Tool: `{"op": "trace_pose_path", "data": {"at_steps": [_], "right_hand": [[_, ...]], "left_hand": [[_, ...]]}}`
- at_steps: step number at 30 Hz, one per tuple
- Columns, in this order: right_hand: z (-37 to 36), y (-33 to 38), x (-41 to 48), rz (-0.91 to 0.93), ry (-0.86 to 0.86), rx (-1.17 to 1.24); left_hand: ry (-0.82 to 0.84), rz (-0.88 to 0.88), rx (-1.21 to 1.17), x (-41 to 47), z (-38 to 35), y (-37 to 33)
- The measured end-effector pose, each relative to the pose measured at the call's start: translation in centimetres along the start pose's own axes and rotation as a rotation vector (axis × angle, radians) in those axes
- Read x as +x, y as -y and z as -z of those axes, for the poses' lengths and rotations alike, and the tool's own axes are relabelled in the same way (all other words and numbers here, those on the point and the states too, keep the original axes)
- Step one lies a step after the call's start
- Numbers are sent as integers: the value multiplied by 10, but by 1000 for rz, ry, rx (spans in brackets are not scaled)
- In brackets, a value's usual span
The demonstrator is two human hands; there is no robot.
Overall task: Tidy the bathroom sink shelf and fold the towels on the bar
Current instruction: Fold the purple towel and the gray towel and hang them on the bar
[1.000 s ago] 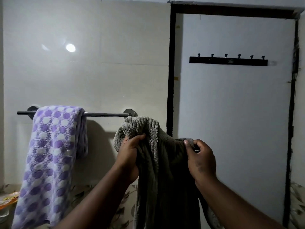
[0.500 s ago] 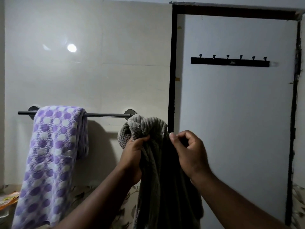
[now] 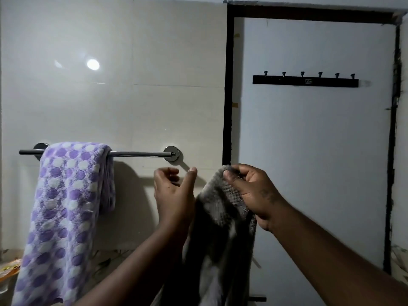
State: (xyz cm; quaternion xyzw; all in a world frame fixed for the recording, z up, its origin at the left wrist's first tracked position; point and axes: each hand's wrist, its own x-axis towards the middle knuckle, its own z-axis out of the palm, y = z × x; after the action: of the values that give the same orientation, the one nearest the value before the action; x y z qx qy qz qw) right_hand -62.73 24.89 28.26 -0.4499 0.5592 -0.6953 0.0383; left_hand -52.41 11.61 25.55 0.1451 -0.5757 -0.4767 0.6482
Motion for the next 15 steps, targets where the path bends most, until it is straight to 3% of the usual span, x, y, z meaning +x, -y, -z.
{"op": "trace_pose_path", "data": {"at_steps": [2, 4, 5, 11, 15], "right_hand": [[5, 10, 3, -7, 216, -174], [8, 16, 6, -24, 348, -263], [10, 18, 9, -19, 357, -286], [26, 27, 21, 30, 268, -191], [41, 26, 27, -57, 187, -156]], "left_hand": [[252, -230, 82, 9, -4, -7], [686, -88, -24, 12, -11, -22], [803, 9, -62, 14, -13, -27], [1040, 154, -50, 36, 4, -30], [965, 170, 60, 47, 16, -20]]}}
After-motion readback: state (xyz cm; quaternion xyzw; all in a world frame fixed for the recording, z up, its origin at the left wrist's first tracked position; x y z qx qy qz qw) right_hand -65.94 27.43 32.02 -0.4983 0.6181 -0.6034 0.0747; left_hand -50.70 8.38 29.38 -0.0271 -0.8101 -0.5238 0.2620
